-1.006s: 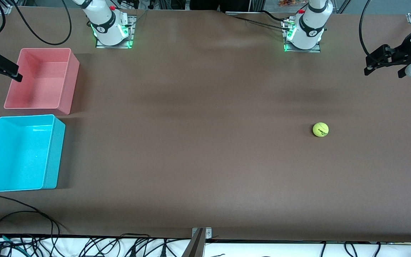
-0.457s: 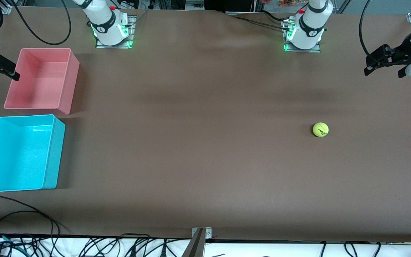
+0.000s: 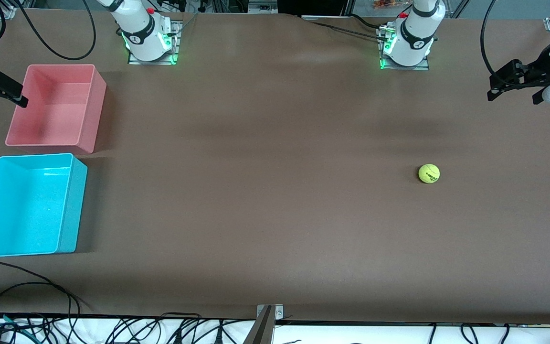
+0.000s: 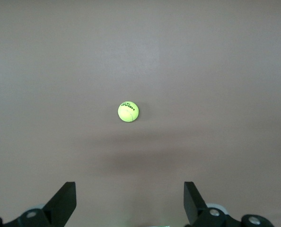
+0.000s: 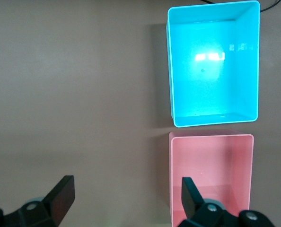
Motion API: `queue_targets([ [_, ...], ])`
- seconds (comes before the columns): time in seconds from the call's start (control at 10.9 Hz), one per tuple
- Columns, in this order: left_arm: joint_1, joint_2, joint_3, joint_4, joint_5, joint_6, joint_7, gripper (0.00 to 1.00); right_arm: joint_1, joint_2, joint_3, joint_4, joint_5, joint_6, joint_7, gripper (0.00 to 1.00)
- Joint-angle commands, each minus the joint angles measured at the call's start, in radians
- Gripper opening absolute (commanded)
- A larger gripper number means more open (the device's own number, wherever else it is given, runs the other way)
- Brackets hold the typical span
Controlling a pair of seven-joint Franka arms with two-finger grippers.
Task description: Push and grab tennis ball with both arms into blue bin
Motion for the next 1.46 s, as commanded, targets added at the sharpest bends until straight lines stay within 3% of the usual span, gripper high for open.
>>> queue_targets([
  [0.0,0.008,0.017,-0.001,0.035,0.018,-0.028,0.009,1.00,0.001,-0.001,-0.001,0.018,0.000,-0.019,0.004,1.00],
  [0.27,0.066,0.027,-0.001,0.037,-0.009,-0.041,0.011,1.00,0.001,-0.001,0.000,0.018,0.001,-0.021,0.005,1.00],
  [1.37,0.065,0.029,-0.003,0.037,-0.011,-0.041,0.011,1.00,0.001,-0.001,-0.006,0.018,0.001,-0.019,0.002,1.00],
])
